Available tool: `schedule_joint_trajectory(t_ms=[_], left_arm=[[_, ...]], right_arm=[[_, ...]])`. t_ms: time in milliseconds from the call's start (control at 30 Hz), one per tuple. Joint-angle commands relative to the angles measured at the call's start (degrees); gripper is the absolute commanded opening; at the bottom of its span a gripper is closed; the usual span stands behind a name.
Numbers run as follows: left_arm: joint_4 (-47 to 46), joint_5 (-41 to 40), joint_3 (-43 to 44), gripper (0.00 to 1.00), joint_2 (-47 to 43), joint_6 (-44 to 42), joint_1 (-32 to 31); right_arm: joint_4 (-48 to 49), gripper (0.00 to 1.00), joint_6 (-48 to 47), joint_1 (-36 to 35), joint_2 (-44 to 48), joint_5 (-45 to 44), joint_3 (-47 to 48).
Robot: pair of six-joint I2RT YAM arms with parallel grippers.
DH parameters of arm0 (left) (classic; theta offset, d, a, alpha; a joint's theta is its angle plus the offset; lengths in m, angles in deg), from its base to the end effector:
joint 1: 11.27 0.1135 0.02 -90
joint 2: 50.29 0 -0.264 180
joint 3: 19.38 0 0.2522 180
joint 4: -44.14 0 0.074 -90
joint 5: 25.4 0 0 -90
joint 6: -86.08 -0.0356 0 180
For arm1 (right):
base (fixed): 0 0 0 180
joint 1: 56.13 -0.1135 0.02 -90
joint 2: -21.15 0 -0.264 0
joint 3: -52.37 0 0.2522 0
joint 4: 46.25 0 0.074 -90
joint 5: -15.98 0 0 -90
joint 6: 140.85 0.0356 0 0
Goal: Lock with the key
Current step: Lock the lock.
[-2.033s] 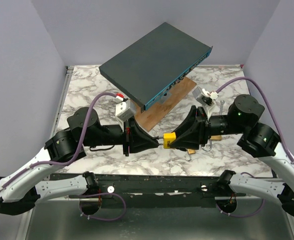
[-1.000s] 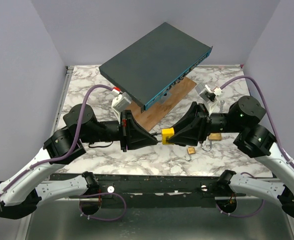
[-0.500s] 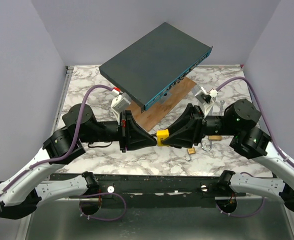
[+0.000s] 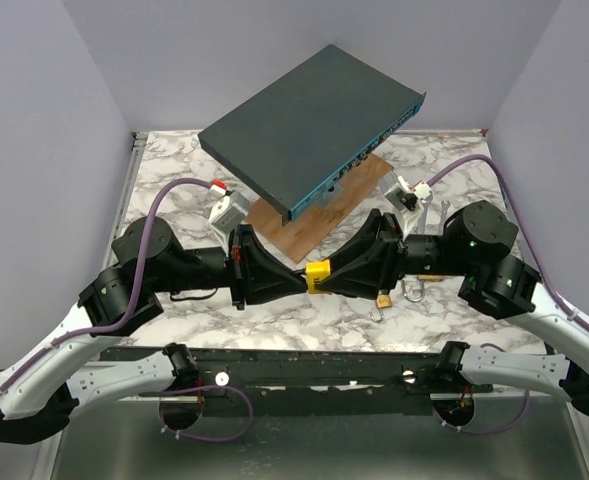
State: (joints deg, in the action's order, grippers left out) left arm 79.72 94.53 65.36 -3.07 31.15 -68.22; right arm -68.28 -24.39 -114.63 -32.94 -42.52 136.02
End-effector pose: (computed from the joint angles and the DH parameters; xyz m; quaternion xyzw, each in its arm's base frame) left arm 0.0645 -0.1317 0.4644 0.3097 0.6240 -0.6244 0.3533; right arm 0.0824 0.1700 0.4654 -0.3713 0.5534 0.6207 0.4130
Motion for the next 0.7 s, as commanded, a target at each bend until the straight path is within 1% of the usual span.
schedule_joint_trajectory(t_ms=[0, 200, 233, 367, 500, 567, 667], left_arm=[[-8.3, -3.5, -2.6, 0.00, -1.5, -2.9, -0.6], [-7.2, -3.9, -1.9, 0.00, -3.9, -4.5, -0.6], [-7.0, -3.8, -1.8, 0.00, -4.1, -4.6, -0.6], [-5.8, -4.1, -1.5, 0.00, -5.0, -4.9, -0.6], [-3.0, -4.3, -0.9, 0.00, -6.2, -5.9, -0.6], [-2.1, -3.5, -0.6, 0.00, -6.6, -6.6, -0.6], [-0.8, -2.2, -0.3, 0.00, -6.8, -7.6, -0.6]], right_arm=[[-2.1, 0.35, -2.7, -0.9, -2.7, -7.8, 0.2], [-5.1, 0.67, -4.4, -0.9, 0.5, -10.2, 1.2], [-5.4, 0.70, -4.6, -0.9, 1.0, -10.5, 1.2], [-6.8, 0.73, -5.7, -0.9, 2.8, -11.9, 1.6], [-9.2, 0.79, -7.9, -1.0, 5.2, -12.9, 2.3], [-10.1, 0.78, -8.2, -1.0, 5.0, -11.1, 2.9], [-11.4, 0.72, -8.6, -0.9, 3.1, -7.1, 3.9]])
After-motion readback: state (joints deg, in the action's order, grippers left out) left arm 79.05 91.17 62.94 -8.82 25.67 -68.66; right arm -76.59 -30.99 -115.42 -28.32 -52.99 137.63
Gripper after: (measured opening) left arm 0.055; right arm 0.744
